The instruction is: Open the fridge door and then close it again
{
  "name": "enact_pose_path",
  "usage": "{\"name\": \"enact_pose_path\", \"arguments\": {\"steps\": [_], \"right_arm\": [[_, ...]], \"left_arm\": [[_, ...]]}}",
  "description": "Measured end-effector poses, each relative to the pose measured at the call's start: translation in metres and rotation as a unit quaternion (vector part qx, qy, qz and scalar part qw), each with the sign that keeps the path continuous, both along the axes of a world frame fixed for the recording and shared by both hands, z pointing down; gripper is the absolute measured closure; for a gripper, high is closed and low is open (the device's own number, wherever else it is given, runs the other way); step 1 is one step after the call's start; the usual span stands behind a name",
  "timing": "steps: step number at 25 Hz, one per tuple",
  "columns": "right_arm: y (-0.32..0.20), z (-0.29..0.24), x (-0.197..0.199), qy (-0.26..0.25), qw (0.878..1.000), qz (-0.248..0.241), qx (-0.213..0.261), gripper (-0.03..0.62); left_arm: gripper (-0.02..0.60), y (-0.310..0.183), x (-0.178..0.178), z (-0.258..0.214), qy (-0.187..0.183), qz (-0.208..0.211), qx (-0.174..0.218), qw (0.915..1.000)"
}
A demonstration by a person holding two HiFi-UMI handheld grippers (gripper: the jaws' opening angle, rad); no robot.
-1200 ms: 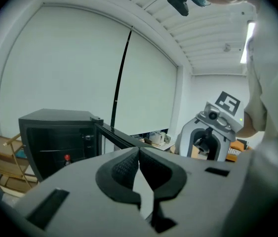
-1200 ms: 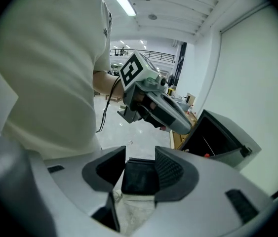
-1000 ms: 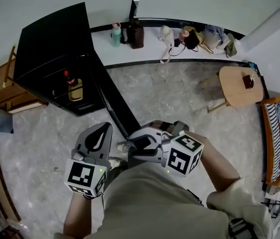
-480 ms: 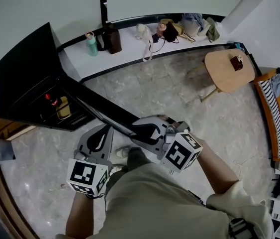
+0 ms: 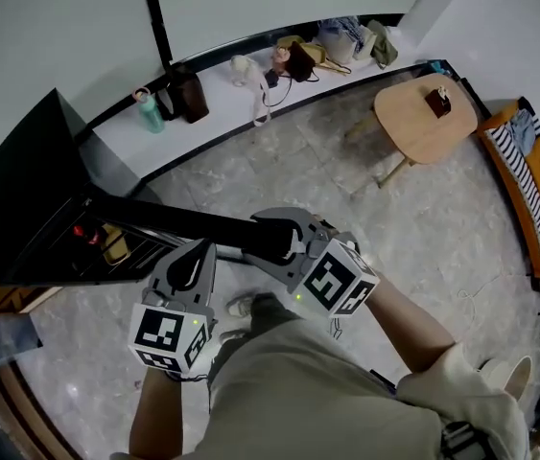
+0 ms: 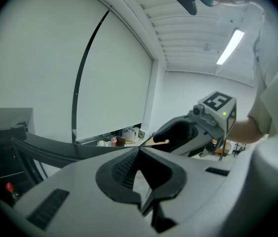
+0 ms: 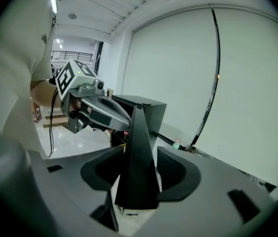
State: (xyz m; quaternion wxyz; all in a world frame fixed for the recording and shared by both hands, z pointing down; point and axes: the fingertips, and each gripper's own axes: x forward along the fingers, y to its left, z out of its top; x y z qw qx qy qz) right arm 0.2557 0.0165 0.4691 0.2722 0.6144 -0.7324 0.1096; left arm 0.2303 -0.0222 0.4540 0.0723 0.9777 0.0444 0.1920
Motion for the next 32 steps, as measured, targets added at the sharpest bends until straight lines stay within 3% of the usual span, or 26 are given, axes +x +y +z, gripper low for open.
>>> {"name": "enact_pose_path", "arguments": {"steps": [6, 19, 32], "right_arm": [[-0.003, -0.001, 0.04, -0.046, 0.998, 0.046, 0.015, 0.359], [-0.017, -0.001, 0.117, -0.053, 0.99, 0.122, 0.039, 0.33], [-0.041, -0.001, 0.154, -0.045, 0.99, 0.123, 0.043, 0.33]], "left_arm": [[0.574, -0.009, 0.032, -0.002, 0.001, 0.009, 0.004, 0.9999], [0.574, -0.022, 0.076, 0.004, 0.0, 0.006, -0.008, 1.0], [0.574, -0.034, 0.117, -0.018, 0.033, -0.016, 0.002, 0.9993]]}}
